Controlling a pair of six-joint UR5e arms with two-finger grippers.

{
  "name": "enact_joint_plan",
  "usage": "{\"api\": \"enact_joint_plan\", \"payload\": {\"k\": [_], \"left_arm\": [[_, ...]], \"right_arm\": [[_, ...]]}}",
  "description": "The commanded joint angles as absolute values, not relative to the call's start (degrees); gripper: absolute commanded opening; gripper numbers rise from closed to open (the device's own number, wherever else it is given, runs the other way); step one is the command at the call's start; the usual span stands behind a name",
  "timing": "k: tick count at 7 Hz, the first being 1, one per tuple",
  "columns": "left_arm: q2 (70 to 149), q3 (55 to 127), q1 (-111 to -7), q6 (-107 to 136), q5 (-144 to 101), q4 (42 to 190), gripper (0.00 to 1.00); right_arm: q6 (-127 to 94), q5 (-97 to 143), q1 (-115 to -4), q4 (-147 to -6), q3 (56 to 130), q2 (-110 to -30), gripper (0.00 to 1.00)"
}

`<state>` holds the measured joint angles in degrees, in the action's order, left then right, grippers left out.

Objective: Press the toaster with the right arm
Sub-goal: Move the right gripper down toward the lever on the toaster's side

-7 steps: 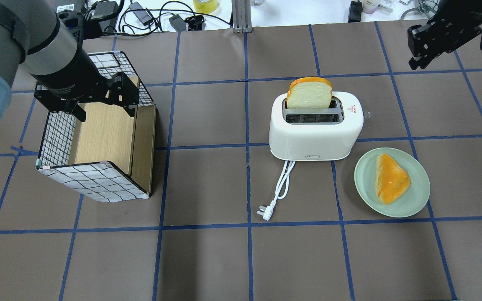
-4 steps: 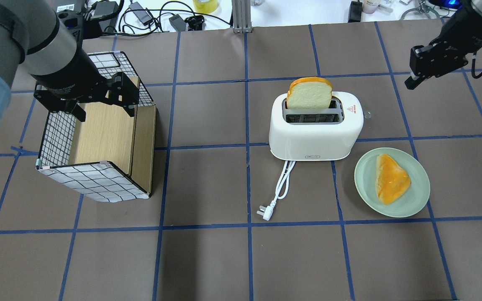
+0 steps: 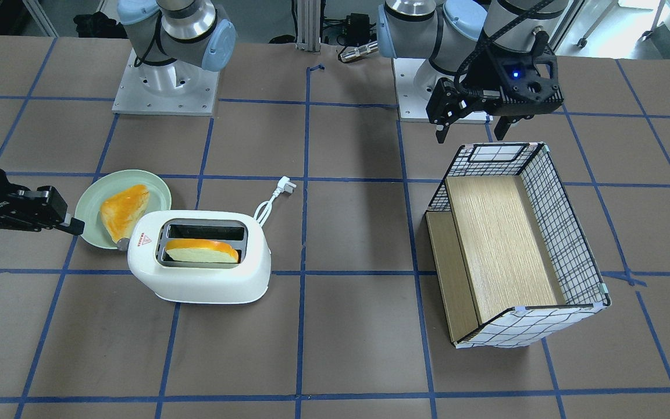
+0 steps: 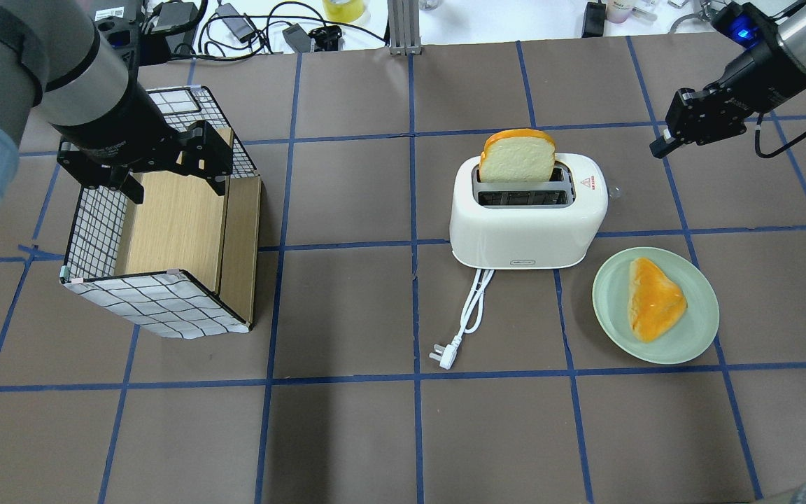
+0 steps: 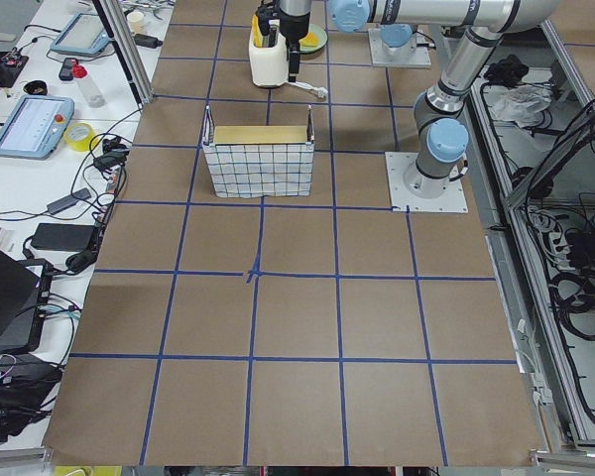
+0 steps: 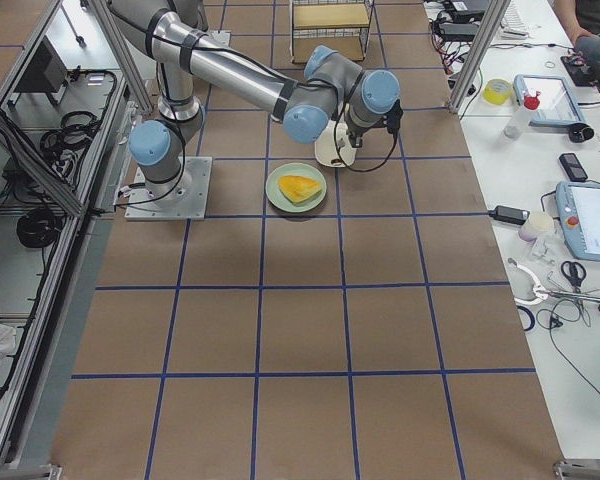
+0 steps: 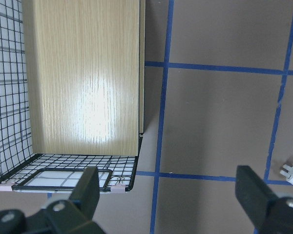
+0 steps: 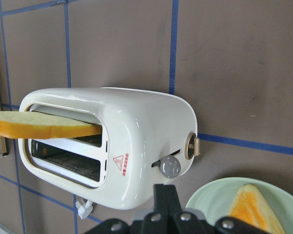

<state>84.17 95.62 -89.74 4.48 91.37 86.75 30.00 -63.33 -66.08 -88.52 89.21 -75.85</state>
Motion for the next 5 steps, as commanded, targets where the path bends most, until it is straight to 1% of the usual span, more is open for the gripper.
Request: {"api": "enact_joint_plan", "payload": {"k": [1, 3, 5], "left_arm": [[84.11, 95.62, -89.74, 4.48, 91.41, 86.75, 1.00], [84.20, 95.62, -89.74, 4.48, 91.32, 86.75, 1.00], [84.20, 95.62, -89.74, 4.48, 91.32, 86.75, 1.00]], "right_arm": [[28.75, -63.02, -65.83, -92.36, 90.43, -75.06, 0.00], [28.56, -61.19, -65.83, -92.72, 95.25, -75.15, 0.00], [28.65, -57.40, -65.92, -92.64, 96.06, -75.06, 0.00]]}}
